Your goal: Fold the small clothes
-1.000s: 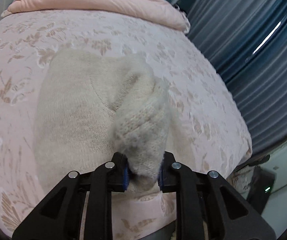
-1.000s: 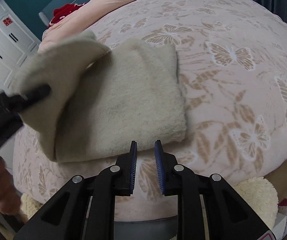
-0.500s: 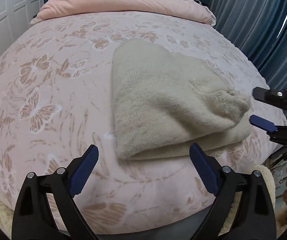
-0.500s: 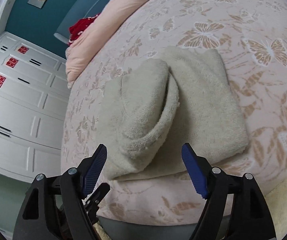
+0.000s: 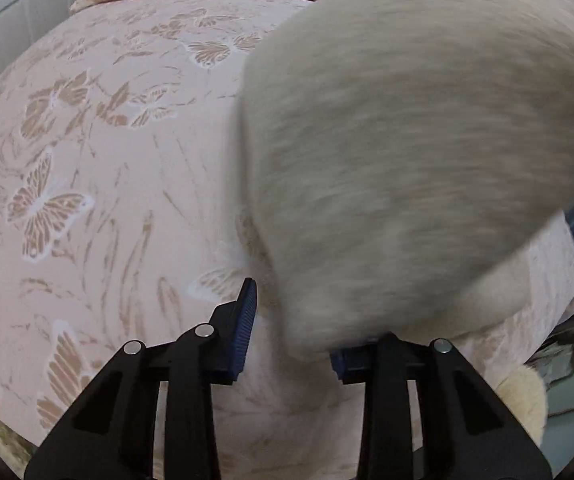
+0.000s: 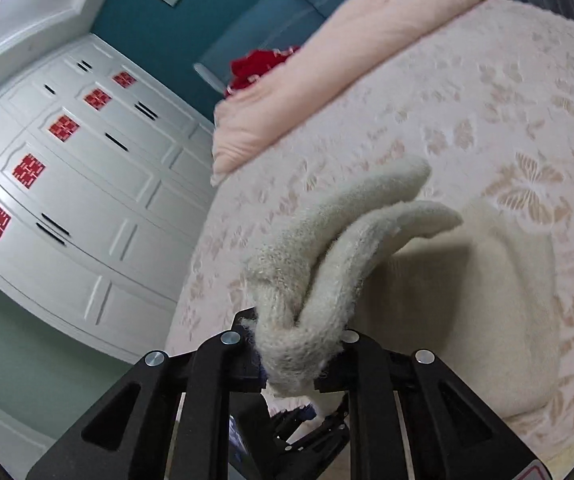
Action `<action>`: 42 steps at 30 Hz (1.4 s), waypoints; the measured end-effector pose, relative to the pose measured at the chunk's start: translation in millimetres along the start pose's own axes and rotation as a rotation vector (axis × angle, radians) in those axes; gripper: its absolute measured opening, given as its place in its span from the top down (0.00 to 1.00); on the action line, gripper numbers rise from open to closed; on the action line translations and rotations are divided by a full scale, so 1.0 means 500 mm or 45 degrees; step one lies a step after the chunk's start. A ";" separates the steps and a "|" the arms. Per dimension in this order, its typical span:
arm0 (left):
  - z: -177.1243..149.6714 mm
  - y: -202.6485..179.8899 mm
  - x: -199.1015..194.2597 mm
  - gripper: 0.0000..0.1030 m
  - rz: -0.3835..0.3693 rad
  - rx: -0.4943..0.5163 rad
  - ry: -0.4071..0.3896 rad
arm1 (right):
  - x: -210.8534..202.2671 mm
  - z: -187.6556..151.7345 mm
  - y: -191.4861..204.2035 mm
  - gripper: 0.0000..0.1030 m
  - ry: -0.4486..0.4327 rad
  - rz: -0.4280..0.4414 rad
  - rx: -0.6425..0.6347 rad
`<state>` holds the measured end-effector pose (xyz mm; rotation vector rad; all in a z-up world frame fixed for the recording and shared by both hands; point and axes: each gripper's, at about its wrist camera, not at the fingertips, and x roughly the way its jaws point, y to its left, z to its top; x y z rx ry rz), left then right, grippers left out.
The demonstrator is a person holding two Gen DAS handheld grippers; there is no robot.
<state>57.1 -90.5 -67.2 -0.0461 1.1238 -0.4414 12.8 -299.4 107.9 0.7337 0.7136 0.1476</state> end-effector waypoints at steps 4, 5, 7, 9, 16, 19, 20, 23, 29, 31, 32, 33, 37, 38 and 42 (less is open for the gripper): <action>0.003 -0.026 0.007 0.82 0.011 0.053 0.009 | -0.042 -0.052 -0.148 0.86 -0.041 -0.351 0.036; 0.000 -0.024 0.020 0.84 0.017 0.041 0.042 | -0.022 -0.079 -0.221 0.86 0.030 -0.437 0.104; -0.013 -0.024 0.043 0.84 0.028 0.029 0.081 | 0.033 -0.147 -0.361 0.87 0.220 -0.543 0.271; -0.023 -0.035 0.049 0.84 0.052 0.044 0.085 | 0.026 -0.180 -0.405 0.87 0.177 -0.438 0.389; -0.017 -0.034 0.036 0.84 0.064 0.058 0.089 | -0.002 -0.144 -0.335 0.85 0.110 -0.384 0.215; -0.021 -0.036 0.040 0.80 0.027 0.076 0.120 | 0.037 -0.190 -0.386 0.82 0.185 -0.499 0.161; -0.024 -0.035 0.030 0.81 -0.022 0.064 0.122 | 0.025 -0.191 -0.383 0.78 0.150 -0.474 0.175; -0.031 -0.033 -0.026 0.58 -0.091 0.071 0.074 | -0.021 -0.178 -0.350 0.67 0.078 -0.531 0.152; 0.006 -0.064 -0.125 0.32 -0.210 0.048 -0.130 | -0.061 -0.108 -0.220 0.74 -0.028 -0.504 -0.117; 0.024 -0.087 -0.105 0.31 -0.136 0.072 -0.103 | -0.039 -0.067 -0.177 0.84 -0.013 -0.344 -0.126; 0.029 -0.095 -0.078 0.31 -0.076 0.092 -0.051 | -0.020 -0.050 -0.154 0.86 0.017 -0.276 -0.138; 0.029 -0.093 -0.047 0.32 -0.023 0.097 0.005 | 0.007 -0.034 -0.137 0.86 0.066 -0.219 -0.138; -0.006 -0.023 0.024 0.35 0.002 -0.104 0.172 | 0.129 -0.018 -0.080 0.86 0.235 -0.167 -0.185; -0.013 -0.009 0.026 0.34 -0.022 -0.148 0.185 | 0.172 -0.024 -0.083 0.86 0.300 -0.177 -0.187; -0.020 -0.010 0.010 0.33 0.023 -0.081 0.171 | 0.372 -0.126 -0.140 0.91 0.668 -0.368 -0.247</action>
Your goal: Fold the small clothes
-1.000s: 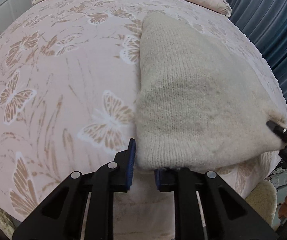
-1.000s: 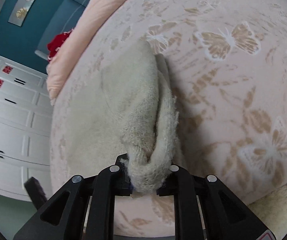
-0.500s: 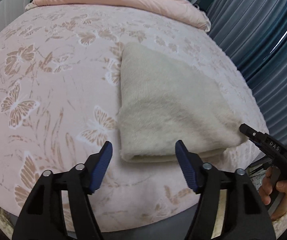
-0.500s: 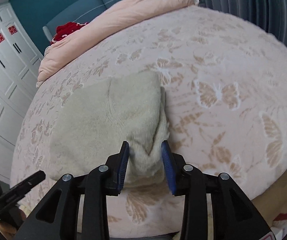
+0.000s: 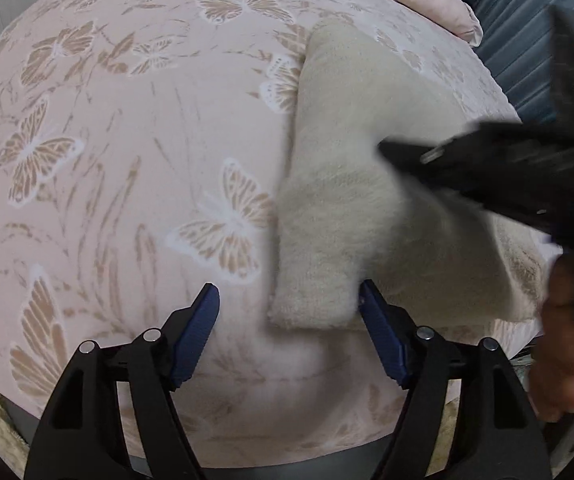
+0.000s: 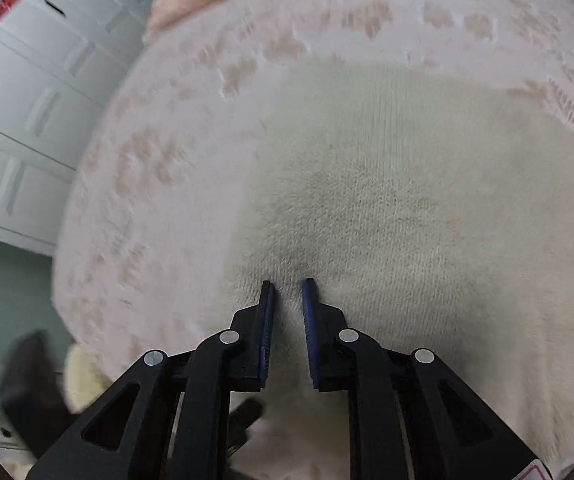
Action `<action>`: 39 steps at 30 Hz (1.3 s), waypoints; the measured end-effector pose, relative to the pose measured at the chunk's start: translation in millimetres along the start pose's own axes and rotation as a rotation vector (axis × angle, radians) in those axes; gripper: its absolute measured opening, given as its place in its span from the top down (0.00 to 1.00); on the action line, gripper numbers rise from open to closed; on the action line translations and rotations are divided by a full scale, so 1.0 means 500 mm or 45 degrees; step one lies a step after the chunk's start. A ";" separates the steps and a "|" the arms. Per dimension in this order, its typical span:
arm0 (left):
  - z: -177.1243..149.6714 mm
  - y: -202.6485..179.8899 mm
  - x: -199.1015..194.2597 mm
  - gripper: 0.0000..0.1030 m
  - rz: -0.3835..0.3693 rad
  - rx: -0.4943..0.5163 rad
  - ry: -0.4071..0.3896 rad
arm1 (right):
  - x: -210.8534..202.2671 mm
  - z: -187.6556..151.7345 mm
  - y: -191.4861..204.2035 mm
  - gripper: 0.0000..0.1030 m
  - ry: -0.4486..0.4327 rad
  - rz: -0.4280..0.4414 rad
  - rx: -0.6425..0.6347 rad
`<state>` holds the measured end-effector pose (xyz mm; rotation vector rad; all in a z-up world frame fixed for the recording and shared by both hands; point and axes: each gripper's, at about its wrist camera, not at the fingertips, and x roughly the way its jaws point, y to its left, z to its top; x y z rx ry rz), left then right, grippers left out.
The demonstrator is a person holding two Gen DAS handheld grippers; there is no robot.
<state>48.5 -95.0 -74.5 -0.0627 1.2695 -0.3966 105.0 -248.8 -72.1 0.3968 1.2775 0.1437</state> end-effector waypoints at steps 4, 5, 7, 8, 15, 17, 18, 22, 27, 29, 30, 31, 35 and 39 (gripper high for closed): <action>0.003 -0.003 -0.019 0.33 0.008 0.047 -0.009 | -0.078 -0.004 0.004 0.89 -0.136 0.074 0.071; 0.006 0.001 -0.021 0.33 0.007 0.046 -0.007 | -0.113 -0.014 -0.002 0.89 -0.191 0.114 0.088; 0.008 0.001 -0.027 0.33 0.011 0.054 -0.020 | -0.174 -0.049 -0.016 0.89 -0.272 0.095 0.106; 0.007 0.000 -0.028 0.33 0.021 0.063 -0.026 | -0.192 -0.069 -0.025 0.88 -0.286 0.080 0.106; 0.003 -0.009 -0.024 0.33 0.039 0.037 -0.017 | -0.064 -0.173 -0.103 0.96 -0.076 -0.124 0.206; 0.003 -0.010 -0.032 0.33 0.048 0.049 -0.024 | -0.112 -0.174 -0.088 0.95 -0.160 -0.123 0.199; 0.003 -0.009 -0.037 0.33 0.066 0.060 -0.034 | -0.142 -0.177 -0.088 0.95 -0.220 -0.116 0.208; 0.003 -0.007 -0.047 0.33 0.074 0.064 -0.047 | -0.196 -0.210 -0.152 0.92 -0.309 -0.209 0.311; 0.010 -0.034 -0.086 0.33 -0.006 0.060 -0.110 | -0.156 -0.264 -0.243 1.00 -0.225 -0.149 0.462; 0.027 -0.063 -0.109 0.31 -0.031 0.108 -0.155 | -0.202 -0.259 -0.226 0.98 -0.315 -0.143 0.447; 0.039 -0.080 -0.118 0.26 -0.043 0.124 -0.174 | -0.227 -0.249 -0.222 0.96 -0.365 -0.139 0.438; 0.051 -0.093 -0.122 0.24 -0.053 0.132 -0.189 | -0.243 -0.233 -0.222 0.94 -0.395 -0.130 0.430; 0.102 -0.129 -0.090 0.20 -0.041 0.173 -0.181 | -0.259 -0.142 -0.257 0.52 -0.474 -0.132 0.419; 0.124 -0.130 -0.016 0.20 0.006 0.149 -0.084 | -0.251 -0.067 -0.314 0.48 -0.524 -0.198 0.493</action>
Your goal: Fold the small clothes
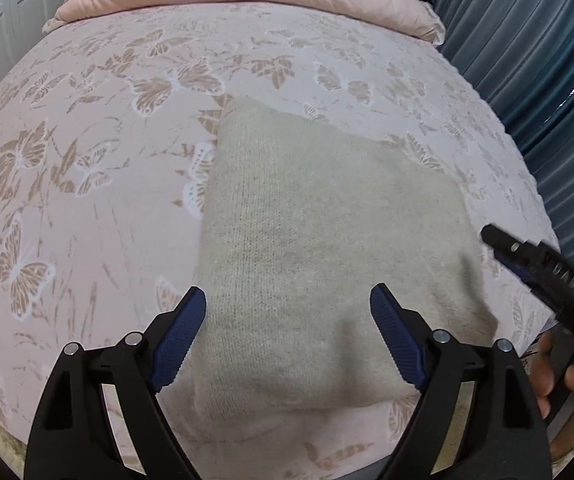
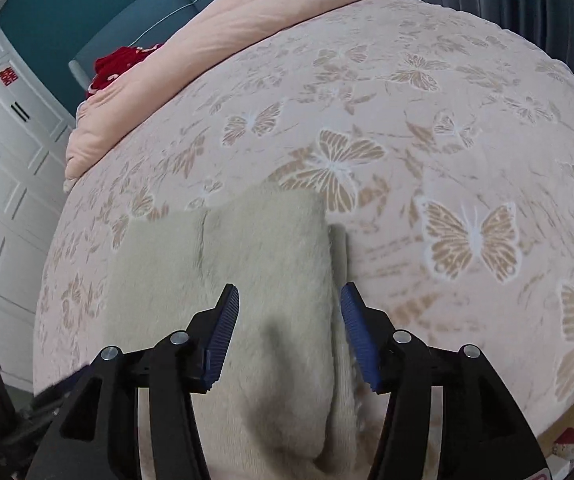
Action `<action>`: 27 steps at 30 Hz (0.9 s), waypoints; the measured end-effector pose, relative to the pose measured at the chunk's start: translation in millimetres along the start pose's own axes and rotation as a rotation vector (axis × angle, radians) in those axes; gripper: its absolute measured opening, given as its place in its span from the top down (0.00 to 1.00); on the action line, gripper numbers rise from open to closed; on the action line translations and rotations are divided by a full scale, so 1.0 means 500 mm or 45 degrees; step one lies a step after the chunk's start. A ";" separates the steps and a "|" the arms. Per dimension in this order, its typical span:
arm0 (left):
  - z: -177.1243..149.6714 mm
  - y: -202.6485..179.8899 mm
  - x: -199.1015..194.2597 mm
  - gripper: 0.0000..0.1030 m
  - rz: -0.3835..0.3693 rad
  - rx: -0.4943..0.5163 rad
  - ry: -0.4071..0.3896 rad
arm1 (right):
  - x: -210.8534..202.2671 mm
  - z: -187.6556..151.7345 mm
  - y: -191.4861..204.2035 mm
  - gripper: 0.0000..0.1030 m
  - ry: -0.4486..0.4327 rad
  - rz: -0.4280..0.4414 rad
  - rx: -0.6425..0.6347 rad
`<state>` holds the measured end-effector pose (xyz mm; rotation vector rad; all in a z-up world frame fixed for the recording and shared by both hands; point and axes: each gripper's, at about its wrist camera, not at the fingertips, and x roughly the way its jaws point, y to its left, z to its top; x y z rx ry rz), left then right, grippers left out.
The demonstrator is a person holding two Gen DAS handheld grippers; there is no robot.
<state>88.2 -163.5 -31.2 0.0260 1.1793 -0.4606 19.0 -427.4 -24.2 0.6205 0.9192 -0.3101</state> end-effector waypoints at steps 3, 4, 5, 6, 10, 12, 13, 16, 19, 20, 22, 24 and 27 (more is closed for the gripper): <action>-0.010 0.023 0.039 0.20 0.054 -0.050 0.039 | 0.071 0.026 -0.010 0.46 0.108 0.007 0.050; -0.016 0.032 0.049 0.20 0.043 -0.071 0.058 | 0.098 0.025 -0.010 0.56 0.161 0.016 0.051; -0.021 0.040 0.057 0.20 0.031 -0.100 0.076 | 0.119 0.022 -0.007 0.75 0.202 0.025 0.040; -0.026 0.047 0.060 0.19 0.011 -0.132 0.084 | 0.126 0.024 0.000 0.77 0.225 0.027 0.012; -0.034 0.056 0.050 0.19 -0.012 -0.138 0.051 | 0.019 0.060 0.056 0.85 0.008 0.239 -0.126; -0.035 0.055 0.047 0.17 -0.002 -0.128 0.031 | -0.020 0.078 0.063 0.90 -0.108 0.303 -0.164; -0.035 0.054 0.048 0.17 0.011 -0.126 0.023 | -0.008 0.086 0.055 0.90 -0.105 0.297 -0.156; -0.034 0.054 0.063 0.15 0.030 -0.131 0.042 | 0.142 0.085 -0.001 0.87 0.186 0.064 -0.101; -0.034 0.061 0.059 0.15 -0.035 -0.163 0.062 | 0.120 0.053 -0.058 0.75 0.153 0.146 0.063; -0.035 0.065 0.051 0.15 -0.050 -0.167 0.046 | 0.084 0.043 -0.068 0.60 0.108 0.158 0.091; -0.038 0.080 0.035 0.14 -0.135 -0.187 0.017 | 0.024 0.011 -0.082 0.37 0.044 0.141 0.105; -0.040 0.099 0.030 0.09 -0.208 -0.223 0.002 | -0.002 -0.029 -0.092 0.35 0.078 0.181 0.095; -0.043 0.121 0.057 0.09 -0.261 -0.294 0.051 | 0.014 -0.091 -0.098 0.31 0.232 0.271 0.126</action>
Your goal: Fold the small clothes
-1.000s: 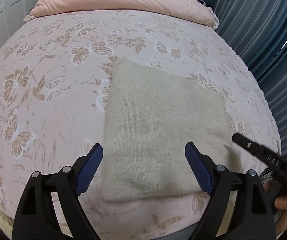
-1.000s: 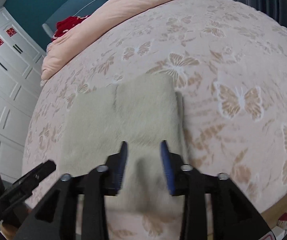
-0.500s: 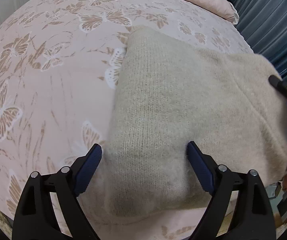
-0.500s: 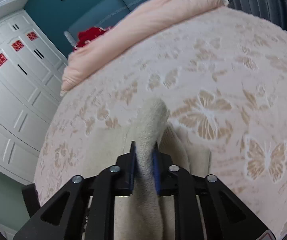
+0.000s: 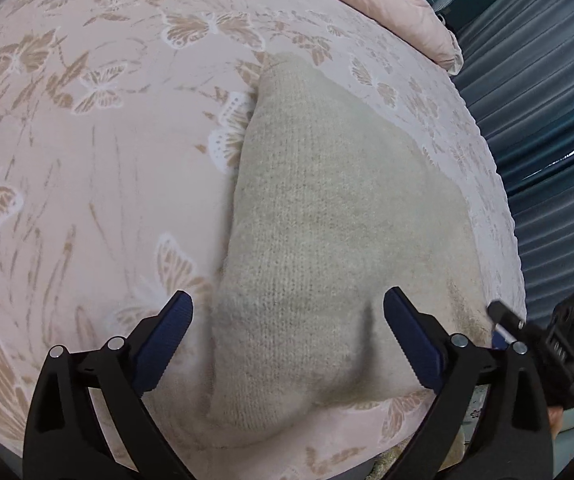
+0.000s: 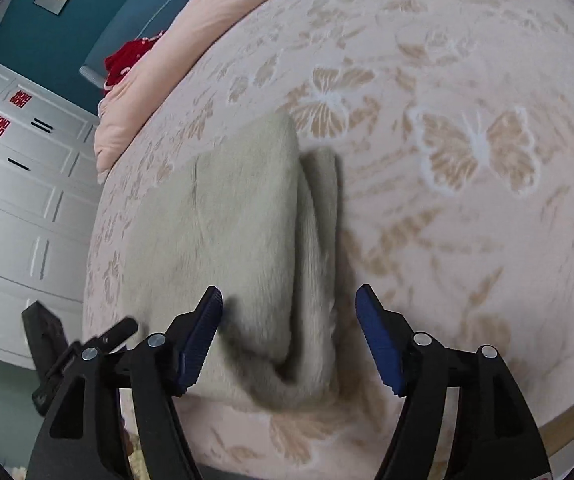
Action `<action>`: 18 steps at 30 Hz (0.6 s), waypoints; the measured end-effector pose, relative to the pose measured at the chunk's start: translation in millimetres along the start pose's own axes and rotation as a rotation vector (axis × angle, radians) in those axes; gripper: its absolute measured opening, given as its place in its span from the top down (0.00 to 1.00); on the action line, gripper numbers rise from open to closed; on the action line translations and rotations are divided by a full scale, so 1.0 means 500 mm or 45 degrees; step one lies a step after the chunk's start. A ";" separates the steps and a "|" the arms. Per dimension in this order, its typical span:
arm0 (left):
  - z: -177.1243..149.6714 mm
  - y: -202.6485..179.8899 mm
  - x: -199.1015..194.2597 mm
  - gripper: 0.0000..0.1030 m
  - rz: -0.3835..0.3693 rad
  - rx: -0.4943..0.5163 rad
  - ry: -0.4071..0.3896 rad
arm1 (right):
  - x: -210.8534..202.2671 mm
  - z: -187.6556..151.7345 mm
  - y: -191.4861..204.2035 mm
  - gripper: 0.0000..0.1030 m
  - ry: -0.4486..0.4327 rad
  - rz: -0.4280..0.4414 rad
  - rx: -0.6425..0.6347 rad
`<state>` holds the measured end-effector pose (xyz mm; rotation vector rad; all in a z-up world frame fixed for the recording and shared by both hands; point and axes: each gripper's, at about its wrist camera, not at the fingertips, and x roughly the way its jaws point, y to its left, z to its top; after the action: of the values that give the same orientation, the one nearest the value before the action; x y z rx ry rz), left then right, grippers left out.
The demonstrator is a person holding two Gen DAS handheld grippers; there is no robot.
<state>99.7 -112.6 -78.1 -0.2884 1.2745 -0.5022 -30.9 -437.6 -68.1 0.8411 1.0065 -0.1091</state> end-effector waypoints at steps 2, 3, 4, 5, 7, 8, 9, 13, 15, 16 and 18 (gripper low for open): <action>-0.001 0.024 0.027 0.09 -0.053 -0.103 0.065 | 0.029 -0.029 0.005 0.30 0.053 0.001 -0.013; -0.004 0.035 0.040 0.08 -0.080 -0.164 0.089 | 0.047 -0.040 0.006 0.30 0.080 -0.021 -0.015; -0.006 0.042 0.047 0.07 -0.106 -0.204 0.094 | 0.066 -0.049 0.004 0.29 0.106 -0.020 0.003; -0.008 0.042 0.049 0.06 -0.105 -0.214 0.082 | 0.081 -0.056 0.000 0.28 0.117 0.004 0.041; -0.006 0.029 0.048 0.09 -0.101 -0.175 0.081 | 0.088 -0.062 0.002 0.30 0.090 0.030 0.095; -0.005 0.022 0.047 0.27 -0.135 -0.156 0.094 | 0.090 -0.061 0.007 0.45 0.094 0.034 0.095; -0.001 0.016 0.046 0.35 -0.140 -0.146 0.117 | 0.090 -0.061 0.014 0.53 0.095 0.048 0.084; 0.006 0.023 0.010 0.60 -0.218 -0.172 0.113 | 0.054 -0.059 0.047 0.67 0.068 0.173 0.038; 0.006 0.032 -0.024 0.62 -0.260 -0.194 0.087 | 0.021 -0.063 0.076 0.68 0.046 0.258 0.011; 0.003 0.037 -0.047 0.62 -0.269 -0.192 0.077 | 0.005 -0.071 0.091 0.68 0.045 0.286 -0.014; -0.021 0.052 -0.093 0.62 -0.285 -0.192 0.080 | -0.016 -0.104 0.113 0.67 0.073 0.309 -0.070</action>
<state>85.4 -65.9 -54.5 -0.5497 1.3508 -0.6102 -46.5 -366.3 -43.2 0.9137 0.9492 0.1497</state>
